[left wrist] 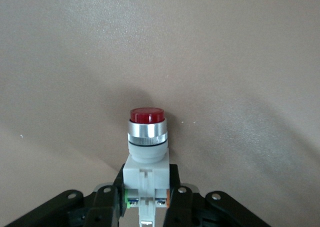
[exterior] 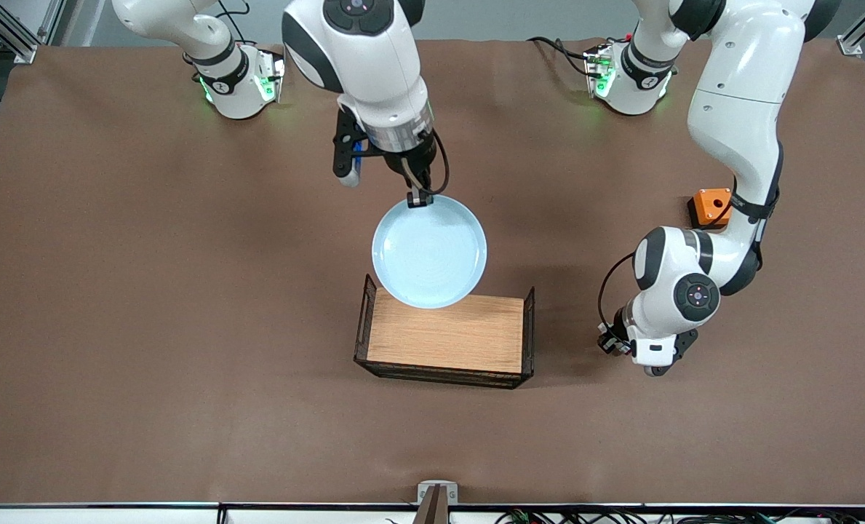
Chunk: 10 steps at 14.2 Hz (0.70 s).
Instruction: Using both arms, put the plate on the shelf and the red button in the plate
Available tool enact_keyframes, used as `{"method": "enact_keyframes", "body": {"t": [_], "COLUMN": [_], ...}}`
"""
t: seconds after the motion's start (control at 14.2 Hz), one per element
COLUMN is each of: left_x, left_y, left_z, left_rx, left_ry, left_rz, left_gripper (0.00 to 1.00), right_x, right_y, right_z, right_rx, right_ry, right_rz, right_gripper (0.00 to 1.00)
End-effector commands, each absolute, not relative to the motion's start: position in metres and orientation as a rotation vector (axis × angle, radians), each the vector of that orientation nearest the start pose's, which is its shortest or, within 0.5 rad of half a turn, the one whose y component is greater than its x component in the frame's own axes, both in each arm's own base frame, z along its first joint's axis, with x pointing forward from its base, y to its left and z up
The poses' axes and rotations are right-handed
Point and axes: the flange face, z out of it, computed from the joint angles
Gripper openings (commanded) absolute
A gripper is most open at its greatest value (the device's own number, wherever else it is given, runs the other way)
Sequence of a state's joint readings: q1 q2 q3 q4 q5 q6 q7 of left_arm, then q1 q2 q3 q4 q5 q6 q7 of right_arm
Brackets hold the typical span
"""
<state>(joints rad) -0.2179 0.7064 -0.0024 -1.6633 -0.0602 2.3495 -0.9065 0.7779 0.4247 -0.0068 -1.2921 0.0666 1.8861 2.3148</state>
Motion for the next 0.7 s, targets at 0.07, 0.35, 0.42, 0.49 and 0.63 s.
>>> {"method": "enact_keyframes", "body": {"t": [0.07, 0.35, 0.42, 0.49, 0.63], "left_x": [0.668, 0.680, 0.684, 0.688, 0.691], "left_y": [-0.150, -0.148, -0.150, -0.149, -0.149], "left_z": [0.229, 0.269, 0.282, 0.294, 0.310], "left_rx": [-2.922, -2.871, -2.842, -2.820, -2.795], "left_ry": [-1.129, -1.122, -1.124, -1.136, -1.145], "left_rz": [0.087, 0.164, 0.156, 0.138, 0.150], "left_gripper": [0.20, 0.12, 0.12, 0.12, 0.10], "right_x": [0.523, 0.537, 0.539, 0.542, 0.547], "right_y": [0.502, 0.506, 0.508, 0.508, 0.509], "right_z": [0.505, 0.474, 0.465, 0.460, 0.448], "right_rx": [-2.003, -1.977, -1.973, -1.972, -1.967], "right_ry": [2.119, 2.134, 2.131, 2.130, 2.130], "right_rz": [0.078, 0.068, 0.060, 0.052, 0.047], "right_gripper": [0.00, 0.00, 0.00, 0.00, 0.00]}}
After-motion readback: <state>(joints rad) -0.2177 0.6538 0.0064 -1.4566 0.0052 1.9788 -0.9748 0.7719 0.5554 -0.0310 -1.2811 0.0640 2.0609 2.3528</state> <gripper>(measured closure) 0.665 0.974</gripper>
